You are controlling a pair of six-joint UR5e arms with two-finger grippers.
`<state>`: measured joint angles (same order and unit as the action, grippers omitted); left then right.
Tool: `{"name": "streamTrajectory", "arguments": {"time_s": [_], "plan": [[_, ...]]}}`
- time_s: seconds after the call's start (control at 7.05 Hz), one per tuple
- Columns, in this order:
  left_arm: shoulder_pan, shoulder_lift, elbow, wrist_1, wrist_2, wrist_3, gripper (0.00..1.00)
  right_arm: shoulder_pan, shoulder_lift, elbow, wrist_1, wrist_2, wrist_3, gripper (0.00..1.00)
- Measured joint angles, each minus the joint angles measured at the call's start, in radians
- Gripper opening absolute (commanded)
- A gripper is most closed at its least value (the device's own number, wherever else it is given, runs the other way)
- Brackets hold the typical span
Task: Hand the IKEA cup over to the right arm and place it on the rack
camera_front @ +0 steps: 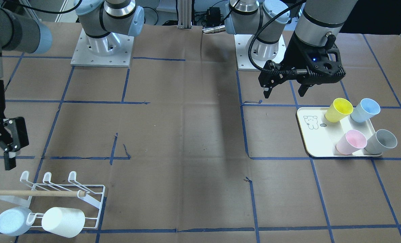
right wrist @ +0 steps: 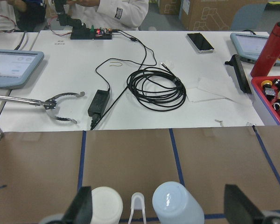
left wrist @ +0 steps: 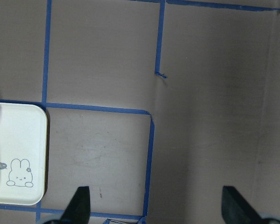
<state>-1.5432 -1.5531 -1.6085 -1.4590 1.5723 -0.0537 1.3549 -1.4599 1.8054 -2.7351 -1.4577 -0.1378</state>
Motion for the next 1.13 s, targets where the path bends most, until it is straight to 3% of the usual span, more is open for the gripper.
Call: {"name": "streamTrajectory", "arguments": {"time_s": [0.71,1.13], "plan": [[0.000,-0.012,-0.006,0.002,-0.001,0.000,0.99,0.131,-0.171,-0.002,0.633,0.009,0.015,1.00],[0.000,-0.013,-0.003,0.001,-0.002,0.000,0.99,0.190,-0.224,-0.005,0.835,-0.015,0.184,1.00]]}}
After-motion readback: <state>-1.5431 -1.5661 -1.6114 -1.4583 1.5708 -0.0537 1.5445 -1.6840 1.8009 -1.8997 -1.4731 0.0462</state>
